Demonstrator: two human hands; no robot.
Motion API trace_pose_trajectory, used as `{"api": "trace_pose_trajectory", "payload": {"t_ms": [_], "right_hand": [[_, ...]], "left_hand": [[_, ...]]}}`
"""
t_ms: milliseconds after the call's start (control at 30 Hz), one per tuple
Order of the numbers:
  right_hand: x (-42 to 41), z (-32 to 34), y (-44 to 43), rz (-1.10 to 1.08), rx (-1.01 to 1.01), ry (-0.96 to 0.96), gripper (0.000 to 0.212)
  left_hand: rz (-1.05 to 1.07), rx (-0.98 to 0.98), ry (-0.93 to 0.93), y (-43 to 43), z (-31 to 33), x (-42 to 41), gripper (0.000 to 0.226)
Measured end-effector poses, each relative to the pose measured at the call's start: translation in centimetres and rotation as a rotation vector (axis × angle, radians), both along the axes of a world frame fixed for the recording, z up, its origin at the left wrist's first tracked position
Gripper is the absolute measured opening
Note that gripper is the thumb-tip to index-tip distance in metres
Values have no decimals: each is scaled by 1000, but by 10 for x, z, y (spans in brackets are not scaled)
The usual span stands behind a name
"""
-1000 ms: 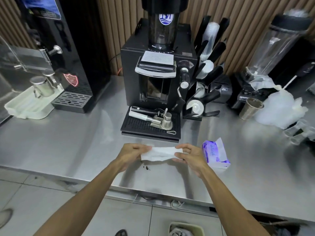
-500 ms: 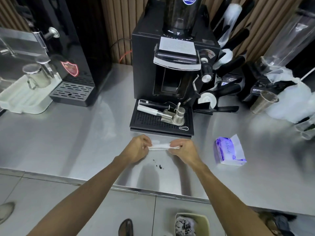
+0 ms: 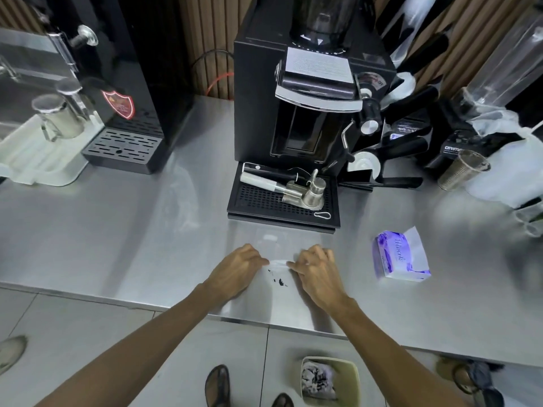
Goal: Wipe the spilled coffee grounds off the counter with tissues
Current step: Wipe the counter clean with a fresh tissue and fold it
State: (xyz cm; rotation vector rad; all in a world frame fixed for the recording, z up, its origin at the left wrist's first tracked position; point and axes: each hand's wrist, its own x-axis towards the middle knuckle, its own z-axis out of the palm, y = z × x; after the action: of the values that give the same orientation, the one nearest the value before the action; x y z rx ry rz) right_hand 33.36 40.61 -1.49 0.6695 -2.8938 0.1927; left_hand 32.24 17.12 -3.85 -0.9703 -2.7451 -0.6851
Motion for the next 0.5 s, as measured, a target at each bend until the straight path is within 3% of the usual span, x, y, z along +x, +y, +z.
{"api": "trace_pose_trajectory", "payload": {"t_ms": [100, 267, 500], "right_hand": [[15, -8, 6, -9, 8, 21, 19], [-6, 12, -2, -118, -225, 87, 16], [-56, 11, -30, -231, 19, -7, 16]], "left_hand": [[-18, 12, -12, 3, -1, 18, 24], [112, 119, -16, 12, 16, 0, 18], [222, -152, -96, 23, 12, -58, 23]]}}
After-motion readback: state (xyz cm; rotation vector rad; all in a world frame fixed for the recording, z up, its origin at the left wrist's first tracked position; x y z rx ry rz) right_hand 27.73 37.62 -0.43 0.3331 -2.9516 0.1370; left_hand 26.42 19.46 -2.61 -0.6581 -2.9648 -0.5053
